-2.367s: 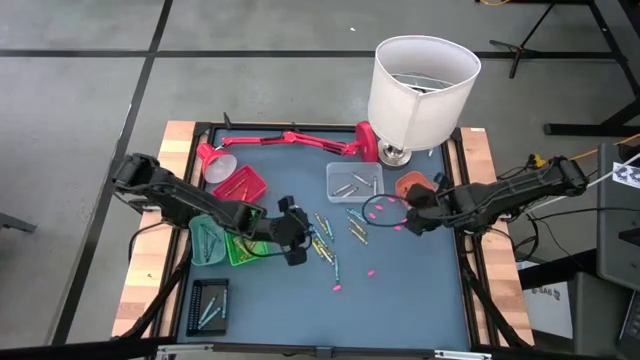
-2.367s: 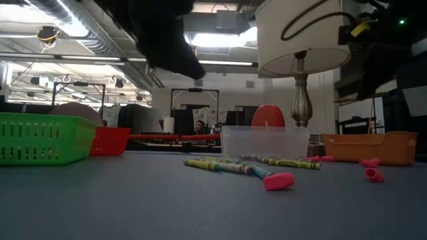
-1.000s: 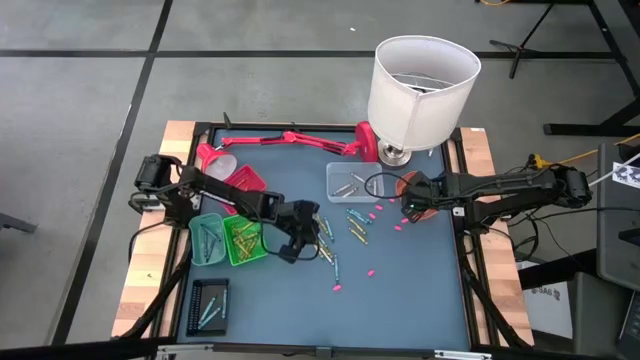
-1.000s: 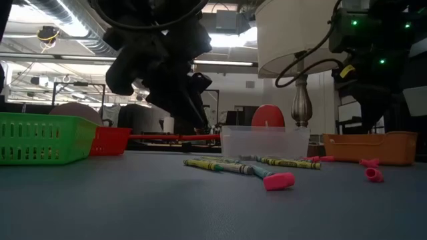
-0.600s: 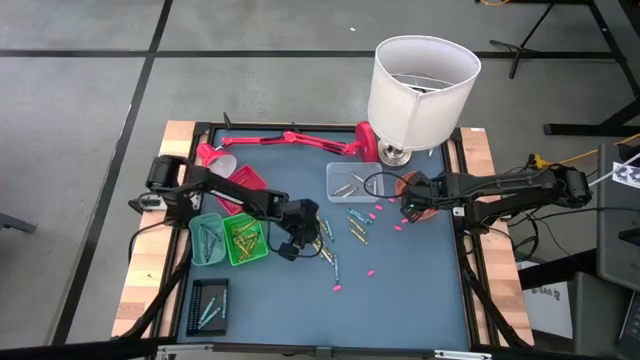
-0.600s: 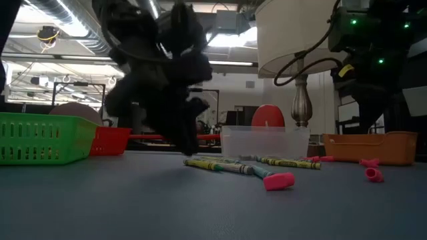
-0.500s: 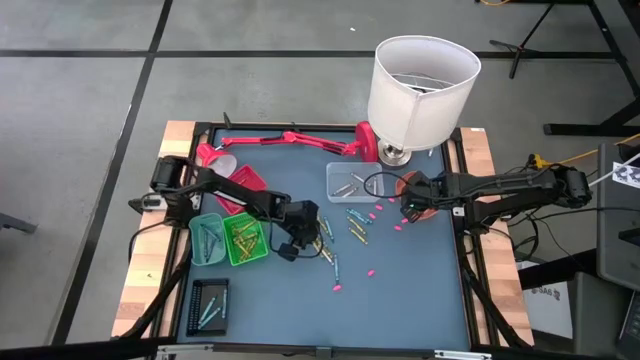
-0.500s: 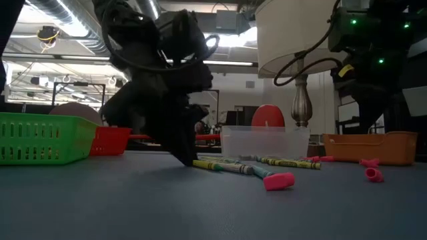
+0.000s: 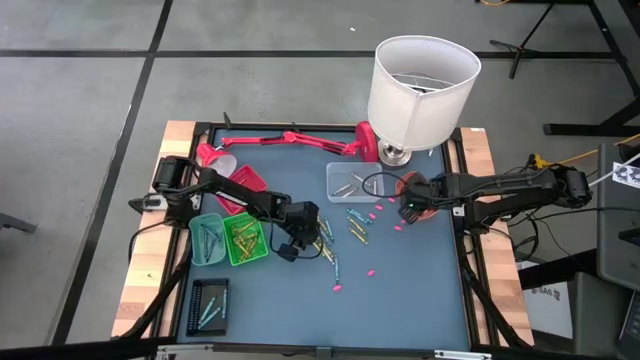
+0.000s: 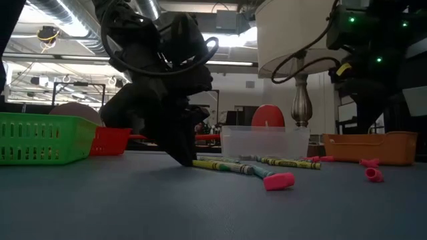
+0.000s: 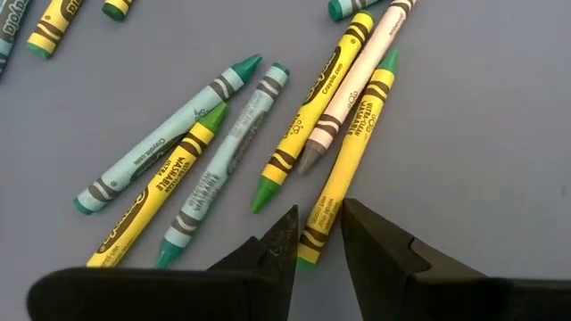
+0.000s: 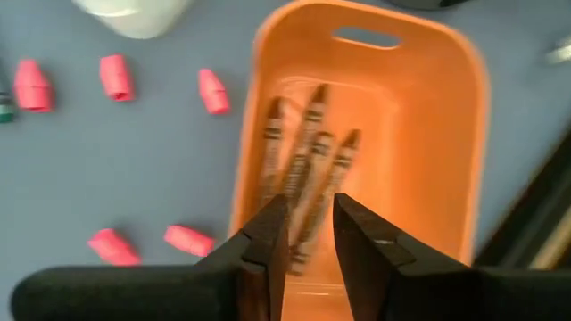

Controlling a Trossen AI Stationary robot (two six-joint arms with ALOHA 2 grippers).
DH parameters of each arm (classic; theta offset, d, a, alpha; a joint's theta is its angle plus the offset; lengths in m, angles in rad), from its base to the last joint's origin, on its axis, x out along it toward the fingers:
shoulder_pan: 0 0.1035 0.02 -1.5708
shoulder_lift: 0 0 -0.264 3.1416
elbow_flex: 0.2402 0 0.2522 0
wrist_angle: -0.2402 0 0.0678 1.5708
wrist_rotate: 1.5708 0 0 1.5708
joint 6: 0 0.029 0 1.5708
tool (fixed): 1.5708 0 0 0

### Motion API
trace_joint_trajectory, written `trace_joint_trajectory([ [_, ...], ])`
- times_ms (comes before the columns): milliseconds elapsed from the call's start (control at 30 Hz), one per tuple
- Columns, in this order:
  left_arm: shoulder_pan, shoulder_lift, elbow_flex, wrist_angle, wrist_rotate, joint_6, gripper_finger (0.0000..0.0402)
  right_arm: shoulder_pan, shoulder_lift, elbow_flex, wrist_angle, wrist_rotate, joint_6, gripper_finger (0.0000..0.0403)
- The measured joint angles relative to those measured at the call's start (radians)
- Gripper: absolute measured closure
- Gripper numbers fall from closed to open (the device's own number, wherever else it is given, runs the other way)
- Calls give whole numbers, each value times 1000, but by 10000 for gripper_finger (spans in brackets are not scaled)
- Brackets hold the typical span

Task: Sort crayons
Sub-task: Put the green crayon into the green bin

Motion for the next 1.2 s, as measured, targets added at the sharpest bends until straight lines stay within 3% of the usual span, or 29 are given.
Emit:
trace_joint_trajectory([
  [167,0,0,0,-8,-1,0,328,0,0,0,87,-95,0,315],
  [367,-1,0,0,-13,1,-1,367,0,0,0,190,-194,-1,315],
  [767,-2,-9,-1,-17,-8,-32,395,1,0,0,308,-270,-1,315],
  [1000,-18,-101,-6,-53,-18,-87,396,7,0,0,476,-418,0,315],
  [1200,-42,-225,-6,-184,-12,-163,396,87,0,0,624,-422,-1,315],
])
